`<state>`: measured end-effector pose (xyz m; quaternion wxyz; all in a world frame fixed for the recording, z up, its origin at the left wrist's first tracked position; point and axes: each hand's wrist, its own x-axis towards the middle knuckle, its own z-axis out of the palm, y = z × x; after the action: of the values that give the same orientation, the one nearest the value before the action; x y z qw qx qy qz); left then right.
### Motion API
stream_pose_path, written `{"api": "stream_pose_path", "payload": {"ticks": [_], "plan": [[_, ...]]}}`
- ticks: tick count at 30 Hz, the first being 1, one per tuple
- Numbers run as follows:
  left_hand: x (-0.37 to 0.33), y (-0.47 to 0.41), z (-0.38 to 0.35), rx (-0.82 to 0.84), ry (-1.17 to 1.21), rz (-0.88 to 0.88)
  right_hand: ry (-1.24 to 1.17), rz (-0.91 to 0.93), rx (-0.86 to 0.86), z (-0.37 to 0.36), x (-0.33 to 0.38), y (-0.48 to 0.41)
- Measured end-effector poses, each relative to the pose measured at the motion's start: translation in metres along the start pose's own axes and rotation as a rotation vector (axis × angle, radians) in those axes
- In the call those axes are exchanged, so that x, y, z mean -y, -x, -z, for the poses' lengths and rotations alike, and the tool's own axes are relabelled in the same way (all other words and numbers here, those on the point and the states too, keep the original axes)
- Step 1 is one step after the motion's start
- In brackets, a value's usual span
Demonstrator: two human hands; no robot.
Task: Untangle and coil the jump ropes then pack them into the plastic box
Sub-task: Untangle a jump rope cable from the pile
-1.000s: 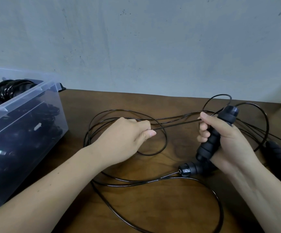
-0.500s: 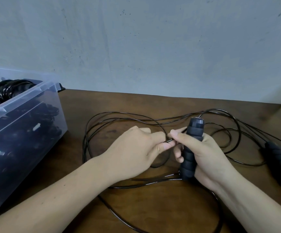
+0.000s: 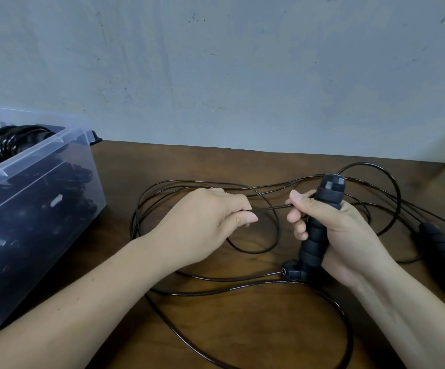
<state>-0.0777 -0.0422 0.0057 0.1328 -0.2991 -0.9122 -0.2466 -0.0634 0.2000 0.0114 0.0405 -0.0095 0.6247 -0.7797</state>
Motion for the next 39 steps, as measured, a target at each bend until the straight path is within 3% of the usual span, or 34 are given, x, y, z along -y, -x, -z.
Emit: {"api": "stream_pose_path", "payload": {"ticks": [11,17,22,25,29,32,35,39], "plan": [[0.022,-0.001,0.004,-0.022,-0.069,0.025,-0.065,-0.012,-0.066,0.007,0.003,-0.006],[0.018,-0.003,0.002,0.060,0.136,0.176,-0.117,-0.023,-0.072,0.008,0.001,-0.009],[-0.011,0.005,-0.012,0.217,0.109,0.070,-0.112,-0.028,-0.078,0.007,-0.002,-0.009],[-0.018,0.007,-0.014,0.205,0.109,-0.018,-0.117,-0.023,-0.124,0.010,-0.001,-0.012],[-0.017,0.008,-0.007,0.259,0.125,-0.010,-0.107,-0.006,-0.142,0.012,-0.004,-0.015],[-0.013,0.006,-0.002,0.192,0.156,0.042,-0.113,0.007,-0.139,0.012,-0.002,-0.015],[-0.010,0.003,-0.002,0.104,0.422,0.195,-0.140,0.007,-0.106,0.008,0.000,-0.012],[-0.015,0.004,0.000,0.069,0.414,0.166,-0.149,-0.002,-0.013,-0.001,-0.001,-0.005]]}}
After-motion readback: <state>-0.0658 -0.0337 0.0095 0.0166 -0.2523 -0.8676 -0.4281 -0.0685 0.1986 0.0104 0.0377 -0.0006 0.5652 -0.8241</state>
